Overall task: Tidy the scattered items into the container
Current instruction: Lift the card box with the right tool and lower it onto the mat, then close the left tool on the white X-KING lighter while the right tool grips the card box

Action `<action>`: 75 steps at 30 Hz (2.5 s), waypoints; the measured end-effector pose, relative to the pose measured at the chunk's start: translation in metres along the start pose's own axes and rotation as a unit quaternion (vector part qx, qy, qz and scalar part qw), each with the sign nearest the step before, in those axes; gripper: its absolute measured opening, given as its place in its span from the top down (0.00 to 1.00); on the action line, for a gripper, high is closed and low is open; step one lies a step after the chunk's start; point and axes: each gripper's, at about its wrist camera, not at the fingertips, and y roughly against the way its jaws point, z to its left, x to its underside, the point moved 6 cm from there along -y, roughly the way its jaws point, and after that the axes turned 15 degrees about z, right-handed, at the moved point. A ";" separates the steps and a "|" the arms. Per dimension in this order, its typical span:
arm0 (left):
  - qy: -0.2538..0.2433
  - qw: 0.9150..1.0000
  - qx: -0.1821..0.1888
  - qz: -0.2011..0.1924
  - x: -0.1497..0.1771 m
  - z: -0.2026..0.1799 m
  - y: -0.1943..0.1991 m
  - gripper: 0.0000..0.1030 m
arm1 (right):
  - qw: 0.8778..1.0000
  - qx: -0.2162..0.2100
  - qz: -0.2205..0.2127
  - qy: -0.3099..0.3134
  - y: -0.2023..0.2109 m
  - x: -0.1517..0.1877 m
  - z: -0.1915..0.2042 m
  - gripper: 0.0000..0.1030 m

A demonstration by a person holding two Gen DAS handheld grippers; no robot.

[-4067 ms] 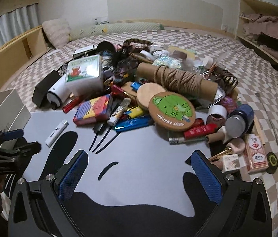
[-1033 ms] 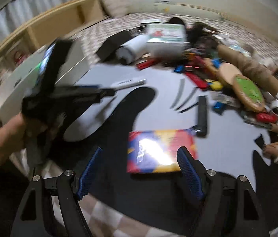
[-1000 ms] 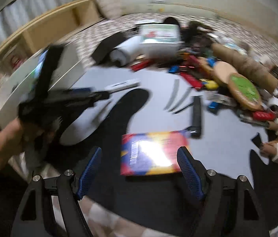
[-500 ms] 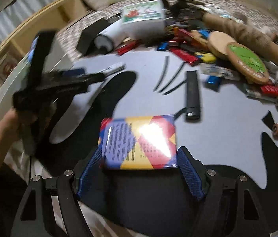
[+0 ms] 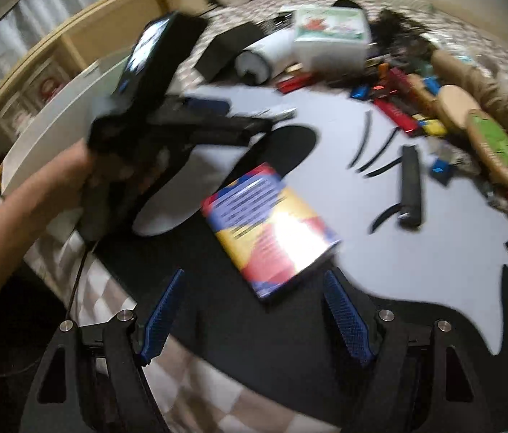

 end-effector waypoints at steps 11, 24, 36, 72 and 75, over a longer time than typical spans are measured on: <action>-0.020 1.000 0.023 0.006 0.013 -0.005 0.006 0.77 | 0.996 0.037 -0.035 0.071 -0.012 -0.033 -0.018 0.23; 0.032 0.997 0.072 0.021 0.031 0.009 0.014 0.79 | 0.985 0.081 -0.001 0.150 -0.039 -0.024 0.005 0.24; 0.013 0.998 0.044 0.045 0.064 0.001 0.029 0.79 | 0.995 0.095 -0.005 -0.021 -0.024 -0.023 -0.016 0.31; -0.001 1.000 -0.006 0.020 0.095 -0.043 0.039 0.80 | 0.987 0.126 -0.024 -0.095 -0.018 -0.004 -0.012 0.39; -0.004 1.000 -0.005 0.021 0.096 -0.046 0.040 0.80 | 0.987 0.124 -0.024 -0.095 -0.018 -0.006 -0.013 0.39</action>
